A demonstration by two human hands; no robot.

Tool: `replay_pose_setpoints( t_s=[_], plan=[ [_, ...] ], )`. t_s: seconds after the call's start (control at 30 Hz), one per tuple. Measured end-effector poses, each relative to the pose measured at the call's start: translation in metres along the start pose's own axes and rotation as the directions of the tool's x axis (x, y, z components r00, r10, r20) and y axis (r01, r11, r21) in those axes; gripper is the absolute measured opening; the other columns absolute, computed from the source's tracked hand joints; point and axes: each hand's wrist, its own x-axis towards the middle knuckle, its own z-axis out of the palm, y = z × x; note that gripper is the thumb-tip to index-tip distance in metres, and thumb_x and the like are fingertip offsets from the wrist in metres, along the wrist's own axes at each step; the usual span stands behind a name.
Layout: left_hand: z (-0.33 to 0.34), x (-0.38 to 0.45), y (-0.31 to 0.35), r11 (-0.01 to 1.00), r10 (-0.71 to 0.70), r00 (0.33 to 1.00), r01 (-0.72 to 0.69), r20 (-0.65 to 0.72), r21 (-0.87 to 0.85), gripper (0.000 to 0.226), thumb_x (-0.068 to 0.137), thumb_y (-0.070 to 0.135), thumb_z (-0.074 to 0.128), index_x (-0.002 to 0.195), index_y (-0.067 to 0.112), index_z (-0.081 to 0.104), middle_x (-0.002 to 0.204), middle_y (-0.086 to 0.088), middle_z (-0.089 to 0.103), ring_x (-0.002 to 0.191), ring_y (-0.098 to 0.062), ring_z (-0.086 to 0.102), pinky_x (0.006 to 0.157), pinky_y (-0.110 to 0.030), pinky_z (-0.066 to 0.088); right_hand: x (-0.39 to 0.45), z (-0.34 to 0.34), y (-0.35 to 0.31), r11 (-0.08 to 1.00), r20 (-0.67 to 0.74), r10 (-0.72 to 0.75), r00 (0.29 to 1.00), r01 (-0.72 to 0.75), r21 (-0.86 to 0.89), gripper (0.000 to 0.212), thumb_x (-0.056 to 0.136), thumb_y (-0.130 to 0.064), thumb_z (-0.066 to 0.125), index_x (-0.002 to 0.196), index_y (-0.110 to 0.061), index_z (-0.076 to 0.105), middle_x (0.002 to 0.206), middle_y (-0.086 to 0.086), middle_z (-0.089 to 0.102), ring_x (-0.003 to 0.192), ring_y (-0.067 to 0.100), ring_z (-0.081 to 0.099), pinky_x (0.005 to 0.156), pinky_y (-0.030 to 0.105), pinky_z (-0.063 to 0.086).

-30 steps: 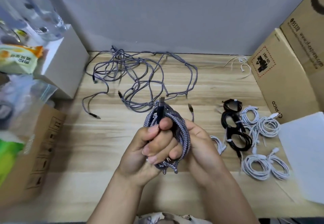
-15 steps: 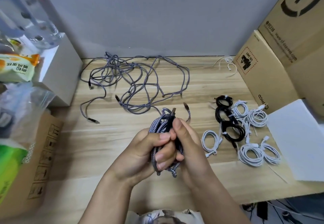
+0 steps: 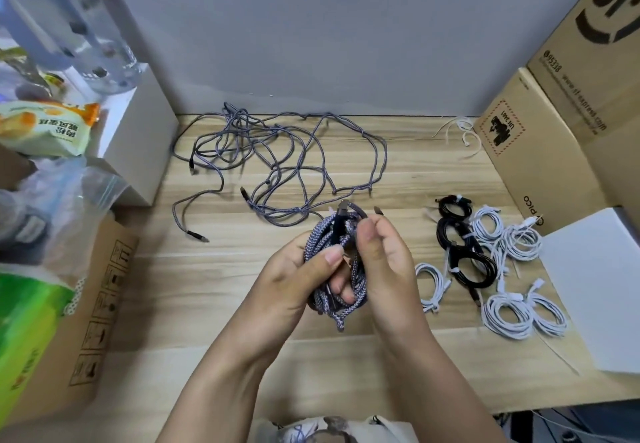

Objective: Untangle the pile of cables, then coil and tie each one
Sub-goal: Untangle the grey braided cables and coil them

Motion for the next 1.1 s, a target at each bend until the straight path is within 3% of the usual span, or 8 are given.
replay_pose_setpoints(
  t_s=[0.1, 0.2, 0.37, 0.47, 0.57, 0.73, 0.83, 1.1],
  plan=[
    [0.002, 0.001, -0.003, 0.992, -0.005, 0.997, -0.005, -0.078, -0.124, 0.033, 0.082, 0.027, 0.059, 0.096, -0.003, 0.059, 0.058, 0.002, 0.045, 0.055, -0.013, 0.051, 0.055, -0.020, 0.043, 0.005, -0.010, 0.004, 0.995, 0.024, 0.014, 1.000, -0.012, -0.095, 0.049, 0.084, -0.054, 0.036, 0.096, -0.008, 0.050, 0.053, 0.001, 0.062, 0.045, 0.008, 0.054, 0.049, 0.019, 0.048],
    [-0.001, 0.002, -0.003, 0.985, 0.021, 0.983, -0.052, -0.184, -0.164, 0.017, 0.082, 0.019, 0.052, 0.076, 0.020, 0.068, 0.055, 0.000, 0.041, 0.052, -0.013, 0.046, 0.052, -0.019, 0.043, 0.009, -0.028, 0.018, 0.897, -0.032, -0.134, 0.990, 0.108, -0.429, 0.016, 0.091, -0.039, 0.050, 0.099, -0.027, 0.057, 0.089, -0.005, 0.068, 0.082, 0.008, 0.062, 0.084, 0.028, 0.050],
    [-0.010, -0.002, -0.006, 0.988, 0.045, 0.961, -0.082, -0.274, -0.127, 0.008, 0.081, 0.020, 0.052, 0.075, 0.015, 0.053, 0.054, 0.001, 0.040, 0.051, -0.014, 0.044, 0.051, -0.019, 0.042, 0.000, -0.046, 0.001, 0.665, 0.068, -0.290, 0.955, 0.252, -0.703, 0.026, 0.091, -0.017, 0.041, 0.099, -0.036, 0.057, 0.080, -0.008, 0.065, 0.070, 0.000, 0.058, 0.069, 0.013, 0.041],
    [-0.012, -0.003, -0.011, 0.994, 0.107, 0.952, -0.102, -0.288, 0.033, 0.016, 0.082, 0.021, 0.052, 0.080, 0.008, 0.043, 0.054, 0.002, 0.045, 0.051, -0.011, 0.047, 0.050, -0.016, 0.040, -0.015, -0.041, -0.017, 0.776, 0.164, -0.233, 0.958, 0.285, -0.562, 0.012, 0.092, -0.032, 0.041, 0.103, -0.036, 0.045, 0.086, -0.007, 0.066, 0.051, 0.008, 0.052, 0.055, 0.024, 0.045],
    [-0.007, -0.005, -0.013, 0.990, 0.117, 0.951, -0.087, -0.286, 0.114, 0.025, 0.082, 0.021, 0.060, 0.089, 0.009, 0.040, 0.054, 0.002, 0.051, 0.050, -0.009, 0.048, 0.049, -0.016, 0.039, -0.023, -0.028, -0.028, 0.984, 0.222, -0.098, 0.970, 0.128, -0.123, 0.013, 0.092, -0.020, 0.055, 0.091, -0.024, 0.043, 0.074, 0.004, 0.065, 0.035, 0.003, 0.033, 0.041, 0.017, 0.038],
    [0.003, -0.004, -0.016, 0.989, 0.103, 0.945, -0.064, -0.310, 0.132, 0.040, 0.076, 0.030, 0.070, 0.102, 0.030, 0.038, 0.066, 0.002, 0.063, 0.059, -0.016, 0.060, 0.055, -0.028, 0.050, -0.018, -0.009, -0.014, 0.941, 0.162, 0.117, 0.980, -0.161, 0.296, 0.027, 0.075, -0.021, 0.057, 0.090, -0.010, 0.038, 0.056, 0.007, 0.055, 0.031, 0.001, 0.025, 0.033, 0.013, 0.030],
    [0.007, -0.006, -0.015, 0.973, 0.157, 0.931, -0.089, -0.330, 0.214, 0.029, 0.077, 0.038, 0.064, 0.094, 0.045, 0.042, 0.072, -0.002, 0.065, 0.067, -0.040, 0.063, 0.062, -0.054, 0.048, -0.016, 0.000, -0.001, 0.914, 0.028, 0.177, 0.984, -0.175, 0.365, 0.016, 0.081, -0.018, 0.051, 0.087, -0.009, 0.040, 0.051, 0.003, 0.047, 0.031, 0.002, 0.025, 0.032, 0.015, 0.031],
    [0.023, -0.008, -0.016, 0.899, 0.268, 0.899, -0.104, -0.347, 0.425, 0.027, 0.082, 0.036, 0.055, 0.096, 0.037, 0.032, 0.057, 0.000, 0.060, 0.043, -0.018, 0.055, 0.046, -0.028, 0.042, -0.014, 0.005, 0.020, 0.981, -0.285, 0.142, 0.948, -0.096, 0.171, 0.012, 0.095, -0.014, 0.044, 0.084, -0.009, 0.039, 0.043, -0.001, 0.042, 0.028, 0.004, 0.029, 0.032, 0.017, 0.029]
  ],
)
